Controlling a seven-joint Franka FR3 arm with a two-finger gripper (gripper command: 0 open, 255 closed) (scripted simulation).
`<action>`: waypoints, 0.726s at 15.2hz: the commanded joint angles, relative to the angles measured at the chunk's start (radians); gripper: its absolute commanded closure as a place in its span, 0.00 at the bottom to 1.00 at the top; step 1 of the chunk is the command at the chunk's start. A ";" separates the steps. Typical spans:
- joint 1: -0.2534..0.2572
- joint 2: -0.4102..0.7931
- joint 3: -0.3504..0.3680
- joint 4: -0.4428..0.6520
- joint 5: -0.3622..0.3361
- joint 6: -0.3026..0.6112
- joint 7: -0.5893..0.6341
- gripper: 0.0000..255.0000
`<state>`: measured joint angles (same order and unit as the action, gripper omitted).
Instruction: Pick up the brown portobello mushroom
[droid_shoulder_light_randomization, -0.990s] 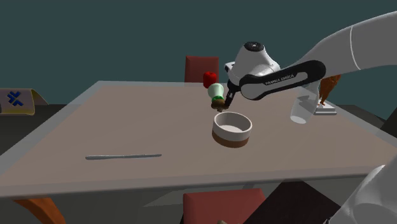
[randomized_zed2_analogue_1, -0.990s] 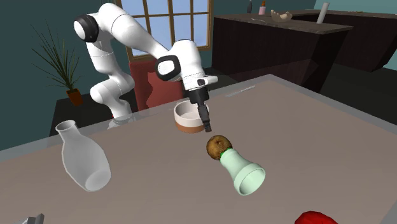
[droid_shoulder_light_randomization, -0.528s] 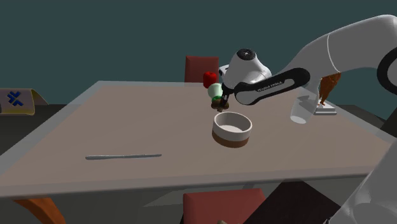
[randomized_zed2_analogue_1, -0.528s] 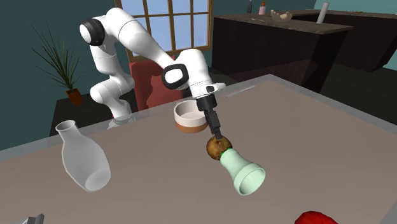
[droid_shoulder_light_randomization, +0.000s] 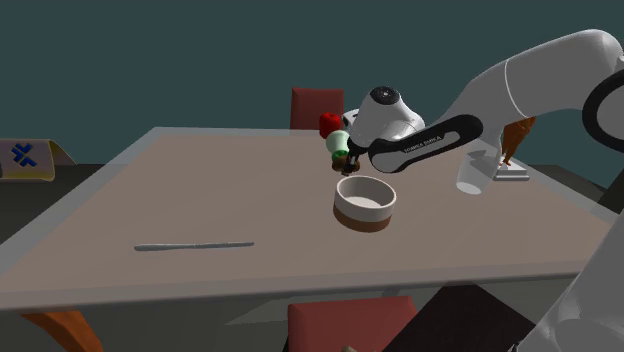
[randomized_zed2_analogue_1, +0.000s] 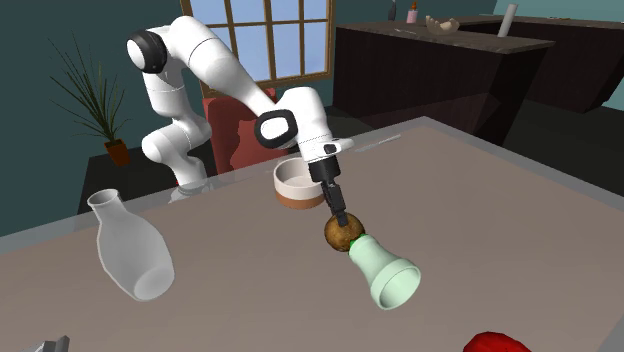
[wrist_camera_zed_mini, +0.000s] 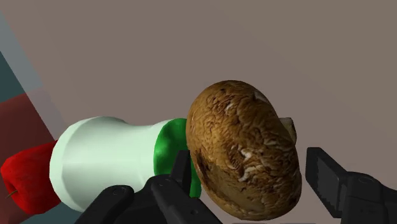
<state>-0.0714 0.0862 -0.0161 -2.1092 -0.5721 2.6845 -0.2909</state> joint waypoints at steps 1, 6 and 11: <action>0.000 0.001 0.000 -0.001 0.000 0.000 0.000 1.00; 0.000 0.001 0.000 -0.001 -0.001 0.000 0.001 1.00; -0.001 -0.023 0.007 0.020 0.039 -0.041 -0.041 1.00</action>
<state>-0.0725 0.0700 -0.0112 -2.0932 -0.5419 2.6536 -0.3226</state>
